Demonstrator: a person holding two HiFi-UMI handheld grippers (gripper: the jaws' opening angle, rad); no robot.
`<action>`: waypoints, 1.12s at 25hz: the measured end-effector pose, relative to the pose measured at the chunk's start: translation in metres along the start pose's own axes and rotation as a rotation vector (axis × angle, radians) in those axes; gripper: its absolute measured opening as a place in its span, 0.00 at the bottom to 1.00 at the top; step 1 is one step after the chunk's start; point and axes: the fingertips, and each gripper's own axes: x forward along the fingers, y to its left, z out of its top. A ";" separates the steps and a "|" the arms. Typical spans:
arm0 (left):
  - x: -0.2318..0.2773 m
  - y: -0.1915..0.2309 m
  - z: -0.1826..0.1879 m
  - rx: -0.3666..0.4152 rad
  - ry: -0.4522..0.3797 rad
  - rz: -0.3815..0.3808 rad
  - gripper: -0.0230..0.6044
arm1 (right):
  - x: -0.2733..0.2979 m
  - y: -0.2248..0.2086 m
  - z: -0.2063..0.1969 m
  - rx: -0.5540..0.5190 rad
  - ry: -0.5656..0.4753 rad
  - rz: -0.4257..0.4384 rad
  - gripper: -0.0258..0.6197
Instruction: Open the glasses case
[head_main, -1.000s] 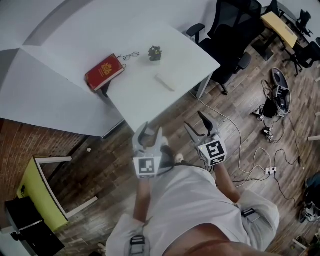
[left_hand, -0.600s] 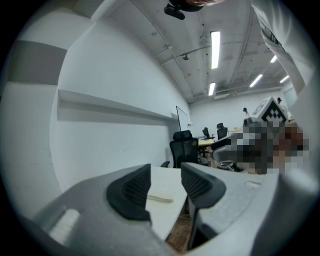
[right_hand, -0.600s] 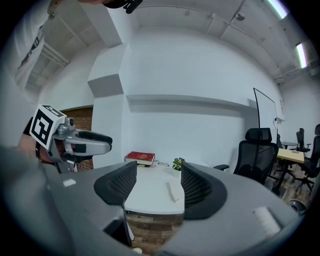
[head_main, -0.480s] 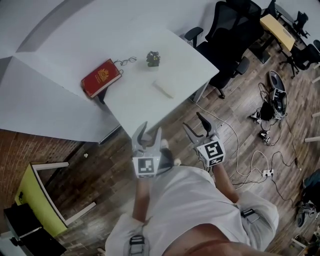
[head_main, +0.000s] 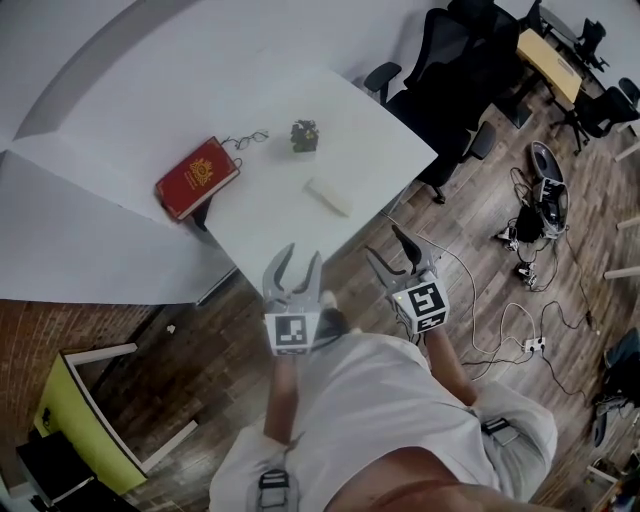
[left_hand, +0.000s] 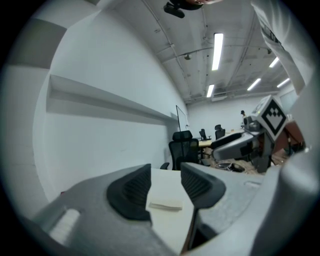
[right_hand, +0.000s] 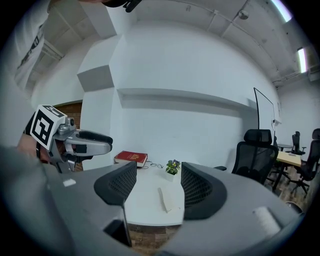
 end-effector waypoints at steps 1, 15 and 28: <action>0.004 0.004 0.001 0.001 -0.006 -0.005 0.33 | 0.004 -0.002 0.001 0.000 0.001 -0.006 0.47; 0.054 0.052 -0.008 -0.006 -0.012 -0.065 0.33 | 0.067 -0.018 0.006 0.004 0.028 -0.055 0.47; 0.091 0.087 -0.027 -0.071 0.020 -0.084 0.33 | 0.121 -0.030 0.007 0.003 0.058 -0.062 0.47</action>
